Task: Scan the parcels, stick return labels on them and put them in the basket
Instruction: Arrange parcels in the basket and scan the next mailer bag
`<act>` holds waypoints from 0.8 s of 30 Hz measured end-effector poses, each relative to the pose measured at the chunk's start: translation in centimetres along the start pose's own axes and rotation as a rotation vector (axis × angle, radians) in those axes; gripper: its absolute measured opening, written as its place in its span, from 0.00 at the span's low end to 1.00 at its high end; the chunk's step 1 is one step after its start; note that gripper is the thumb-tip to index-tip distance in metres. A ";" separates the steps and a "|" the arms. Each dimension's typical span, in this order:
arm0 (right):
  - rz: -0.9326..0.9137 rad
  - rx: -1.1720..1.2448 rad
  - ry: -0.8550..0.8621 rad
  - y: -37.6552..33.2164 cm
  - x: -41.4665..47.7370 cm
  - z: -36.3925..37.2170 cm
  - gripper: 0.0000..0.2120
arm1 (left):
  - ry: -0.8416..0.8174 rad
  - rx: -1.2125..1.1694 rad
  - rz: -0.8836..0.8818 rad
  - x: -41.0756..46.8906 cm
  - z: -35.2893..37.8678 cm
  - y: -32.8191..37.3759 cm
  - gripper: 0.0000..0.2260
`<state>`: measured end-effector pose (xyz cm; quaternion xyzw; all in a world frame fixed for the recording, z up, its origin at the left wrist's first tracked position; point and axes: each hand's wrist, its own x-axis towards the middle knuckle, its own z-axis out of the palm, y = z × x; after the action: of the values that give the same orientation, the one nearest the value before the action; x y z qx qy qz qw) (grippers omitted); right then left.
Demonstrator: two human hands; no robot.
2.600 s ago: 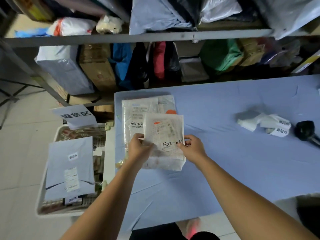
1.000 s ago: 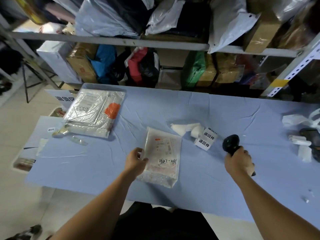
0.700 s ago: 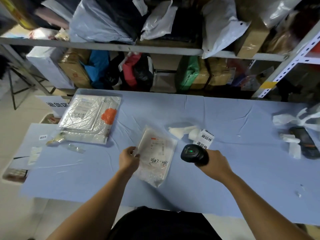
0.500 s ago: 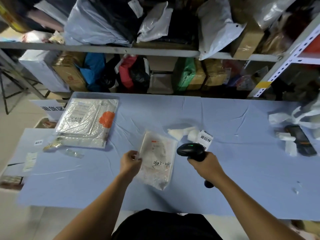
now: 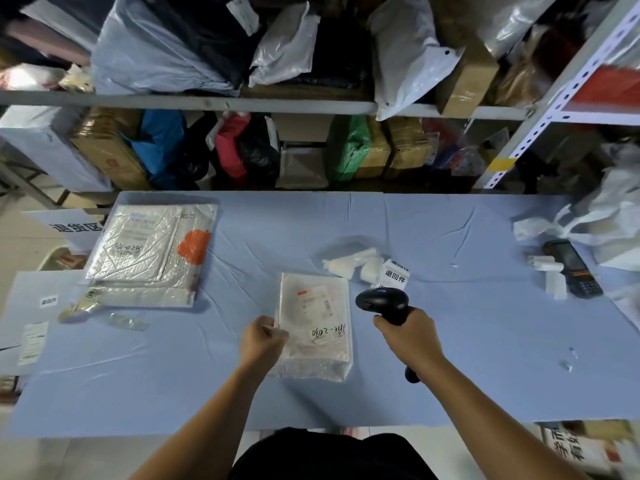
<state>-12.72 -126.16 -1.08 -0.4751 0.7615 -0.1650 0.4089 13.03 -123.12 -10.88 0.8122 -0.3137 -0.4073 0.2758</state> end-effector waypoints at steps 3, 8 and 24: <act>0.007 0.034 0.112 1.2 0.4 -0.5 0.07 | 0.083 0.170 0.026 0.0 0.0 -0.1 0.17; 0.075 -0.025 0.225 4.8 3.5 -1.9 0.13 | 0.068 0.208 0.098 -0.4 1.0 1.9 0.12; 0.083 -0.437 0.130 11.8 9.8 -4.6 0.28 | -0.140 0.210 0.395 -1.7 16.5 16.2 0.10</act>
<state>-25.37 -129.33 -10.35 -0.5091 0.8226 -0.0096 0.2530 -6.11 -135.59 -7.20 0.7291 -0.5256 -0.3657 0.2417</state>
